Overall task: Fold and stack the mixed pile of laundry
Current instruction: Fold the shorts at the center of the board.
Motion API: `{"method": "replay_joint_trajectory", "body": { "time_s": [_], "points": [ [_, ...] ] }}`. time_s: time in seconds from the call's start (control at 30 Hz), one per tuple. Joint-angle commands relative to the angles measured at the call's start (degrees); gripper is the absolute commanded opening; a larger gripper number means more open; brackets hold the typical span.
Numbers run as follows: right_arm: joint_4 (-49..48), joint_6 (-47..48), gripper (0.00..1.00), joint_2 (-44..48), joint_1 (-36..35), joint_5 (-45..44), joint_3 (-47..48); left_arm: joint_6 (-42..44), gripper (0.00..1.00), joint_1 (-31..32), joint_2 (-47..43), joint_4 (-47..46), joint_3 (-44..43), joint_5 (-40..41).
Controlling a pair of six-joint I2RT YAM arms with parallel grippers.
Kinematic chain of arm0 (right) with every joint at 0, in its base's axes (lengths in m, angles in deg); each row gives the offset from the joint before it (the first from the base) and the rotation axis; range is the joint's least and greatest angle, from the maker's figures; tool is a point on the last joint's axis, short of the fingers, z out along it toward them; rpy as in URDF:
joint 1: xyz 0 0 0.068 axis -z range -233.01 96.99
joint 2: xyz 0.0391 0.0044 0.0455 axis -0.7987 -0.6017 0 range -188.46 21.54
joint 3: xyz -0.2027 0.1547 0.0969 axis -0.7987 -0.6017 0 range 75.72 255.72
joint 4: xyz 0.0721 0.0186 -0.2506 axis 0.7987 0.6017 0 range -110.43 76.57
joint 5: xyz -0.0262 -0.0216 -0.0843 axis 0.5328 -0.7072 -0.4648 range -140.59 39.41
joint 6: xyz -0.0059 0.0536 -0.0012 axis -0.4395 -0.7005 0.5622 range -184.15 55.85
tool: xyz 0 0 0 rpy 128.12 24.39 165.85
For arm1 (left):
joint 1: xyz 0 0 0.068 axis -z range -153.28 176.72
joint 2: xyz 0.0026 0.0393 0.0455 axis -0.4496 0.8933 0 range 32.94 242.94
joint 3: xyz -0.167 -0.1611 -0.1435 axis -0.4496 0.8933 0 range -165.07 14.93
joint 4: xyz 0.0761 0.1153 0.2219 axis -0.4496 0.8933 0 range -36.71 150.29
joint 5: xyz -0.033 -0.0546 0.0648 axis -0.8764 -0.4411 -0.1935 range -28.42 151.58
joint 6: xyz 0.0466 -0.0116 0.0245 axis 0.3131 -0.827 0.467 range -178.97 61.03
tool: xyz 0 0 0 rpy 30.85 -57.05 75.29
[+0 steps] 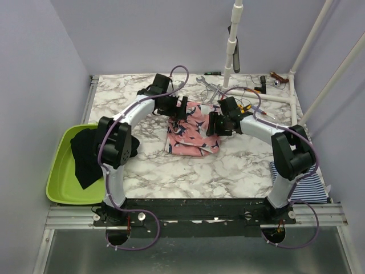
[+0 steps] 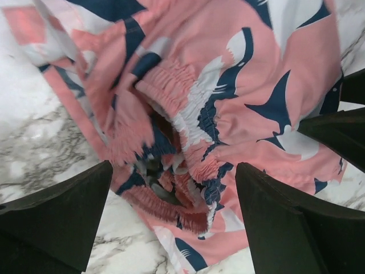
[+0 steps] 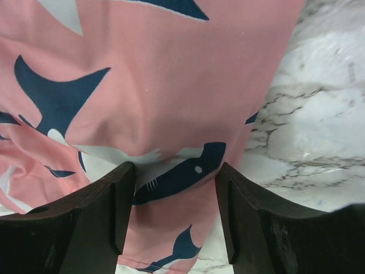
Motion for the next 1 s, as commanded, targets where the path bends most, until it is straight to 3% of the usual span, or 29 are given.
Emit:
{"method": "replay_joint_trajectory", "body": {
  "time_s": [0.0,0.17,0.37,0.47,0.67,0.87,0.97],
  "points": [
    [-7.8,-3.5,0.63,-0.9,-1.7,5.2,-4.5,1.5,0.91,2.7,6.8,8.1,-8.7,-3.4],
    [-8.1,-4.7,0.63,-2.2,-6.7,4.9,-4.7,2.5,0.86,3.8,11.1,9.7,-12.9,-6.3],
    [-7.1,-9.5,0.63,0.5,-13.1,5.0,-6.3,6.7,0.42,3.7,11.4,12.9,-11.4,-10.5],
    [-8.8,-13.5,0.63,5.2,-18.5,6.8,-10.1,11.8,0.30,3.1,7.8,12.9,-6.1,-11.4],
    [-6.7,-18.3,0.64,15.6,-23.3,10.9,-17.4,24.2,0.26,1.9,4.0,17.0,-3.9,-11.2],
    [11.4,-7.4,0.67,19.6,-22.2,-5.0,-6.8,26.2,0.25,1.8,8.8,23.1,-12.6,-8.0],
    [9.7,-2.9,0.68,18.7,-15.8,-8.9,-3.9,25.0,0.25,1.8,10.6,23.5,-14.6,-6.2]
  ]
}}
